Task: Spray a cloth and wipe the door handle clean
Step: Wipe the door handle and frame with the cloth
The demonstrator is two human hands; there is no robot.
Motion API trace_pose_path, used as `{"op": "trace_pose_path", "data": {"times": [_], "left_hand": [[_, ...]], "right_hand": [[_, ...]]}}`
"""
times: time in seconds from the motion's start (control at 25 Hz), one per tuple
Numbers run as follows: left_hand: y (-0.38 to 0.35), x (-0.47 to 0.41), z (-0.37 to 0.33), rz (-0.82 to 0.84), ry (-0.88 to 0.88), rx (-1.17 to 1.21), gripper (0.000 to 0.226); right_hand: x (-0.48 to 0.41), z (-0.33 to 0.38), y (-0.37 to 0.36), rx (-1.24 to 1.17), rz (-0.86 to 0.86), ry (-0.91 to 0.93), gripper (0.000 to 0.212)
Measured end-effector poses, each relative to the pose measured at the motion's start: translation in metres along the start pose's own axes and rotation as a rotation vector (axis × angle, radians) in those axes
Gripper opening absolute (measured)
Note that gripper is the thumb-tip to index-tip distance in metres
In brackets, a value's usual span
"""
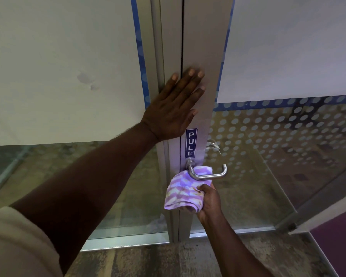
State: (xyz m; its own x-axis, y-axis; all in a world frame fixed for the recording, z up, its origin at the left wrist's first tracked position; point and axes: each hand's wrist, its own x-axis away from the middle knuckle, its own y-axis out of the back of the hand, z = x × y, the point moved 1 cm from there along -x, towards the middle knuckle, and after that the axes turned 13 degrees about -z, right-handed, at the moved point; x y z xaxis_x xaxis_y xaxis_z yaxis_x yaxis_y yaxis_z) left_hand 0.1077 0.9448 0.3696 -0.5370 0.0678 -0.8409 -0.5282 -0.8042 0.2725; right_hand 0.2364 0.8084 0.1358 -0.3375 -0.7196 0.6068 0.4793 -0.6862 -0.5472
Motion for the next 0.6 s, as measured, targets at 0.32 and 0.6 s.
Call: {"op": "trace_pose_path", "data": {"times": [0.32,0.6], "left_hand": [[-0.003,0.001,0.000,-0.013,-0.007,-0.002,0.059],[0.002,-0.001,0.000,0.021,-0.006,0.019,0.060]], "right_hand": [[0.009,0.008,0.000,0.005,0.154,-0.164,0.050],[0.015,0.032,0.024,0.060,0.113,-0.071,0.054]]}}
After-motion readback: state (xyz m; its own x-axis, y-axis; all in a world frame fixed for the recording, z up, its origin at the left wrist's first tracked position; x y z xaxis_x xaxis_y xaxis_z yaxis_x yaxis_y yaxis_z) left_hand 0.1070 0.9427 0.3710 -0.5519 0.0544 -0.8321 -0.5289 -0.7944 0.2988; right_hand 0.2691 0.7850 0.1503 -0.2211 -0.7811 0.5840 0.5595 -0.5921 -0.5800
